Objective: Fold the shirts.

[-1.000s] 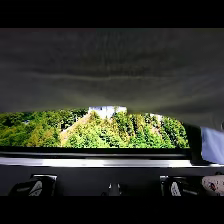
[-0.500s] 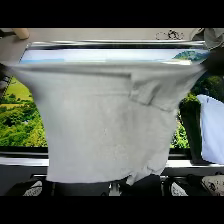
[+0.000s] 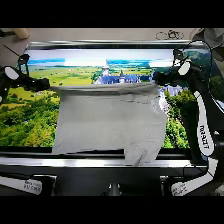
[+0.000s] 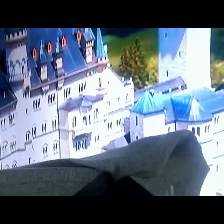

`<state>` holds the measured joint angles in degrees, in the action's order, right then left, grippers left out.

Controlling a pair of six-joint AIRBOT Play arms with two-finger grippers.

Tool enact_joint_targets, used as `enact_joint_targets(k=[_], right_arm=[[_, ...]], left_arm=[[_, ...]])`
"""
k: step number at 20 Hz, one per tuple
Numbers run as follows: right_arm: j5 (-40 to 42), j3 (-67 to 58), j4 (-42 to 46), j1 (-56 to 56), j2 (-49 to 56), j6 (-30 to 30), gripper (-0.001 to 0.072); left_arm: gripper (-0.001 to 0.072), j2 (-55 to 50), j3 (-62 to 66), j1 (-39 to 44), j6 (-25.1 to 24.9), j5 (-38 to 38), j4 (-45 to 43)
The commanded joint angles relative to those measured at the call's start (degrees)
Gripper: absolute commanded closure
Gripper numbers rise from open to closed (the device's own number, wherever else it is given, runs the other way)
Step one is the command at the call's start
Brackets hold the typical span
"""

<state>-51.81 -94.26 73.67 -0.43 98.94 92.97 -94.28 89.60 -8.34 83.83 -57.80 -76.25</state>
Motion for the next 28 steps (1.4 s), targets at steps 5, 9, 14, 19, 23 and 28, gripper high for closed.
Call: enact_joint_targets(k=[5, 9, 14, 19, 23, 28], right_arm=[[-13.2, -1.4, 2.3, -0.2, -0.3, -1.3, 0.0693], [-31.3, 1.0, 6.3, -0.1, -1.7, -1.0, 0.0692], [-27.0, 8.7, 5.4, -0.1, 0.8, 6.4, 0.0610], [-40.9, 7.4, 8.1, -3.6, -5.8, -0.3, 0.0243], [-38.7, 25.0, 4.0, -12.9, -16.4, -1.7, 0.0246], [-27.8, 43.8, 3.0, -13.3, -27.6, -3.9, 0.0246]], left_arm=[[0.0682, -4.8, 5.2, 0.1, -0.4, -10.6, 3.5], [0.0681, -3.6, 0.5, 0.6, 0.8, -26.2, -0.7], [0.0551, -5.0, -9.8, 2.7, 0.8, -23.8, 2.7], [0.0114, 1.1, -7.3, -0.8, 0.6, -30.2, 5.0], [0.0117, 15.0, -27.1, -5.1, 0.0, -26.4, 4.7], [0.0117, 29.8, -55.4, -6.6, -1.6, -16.8, 4.7]])
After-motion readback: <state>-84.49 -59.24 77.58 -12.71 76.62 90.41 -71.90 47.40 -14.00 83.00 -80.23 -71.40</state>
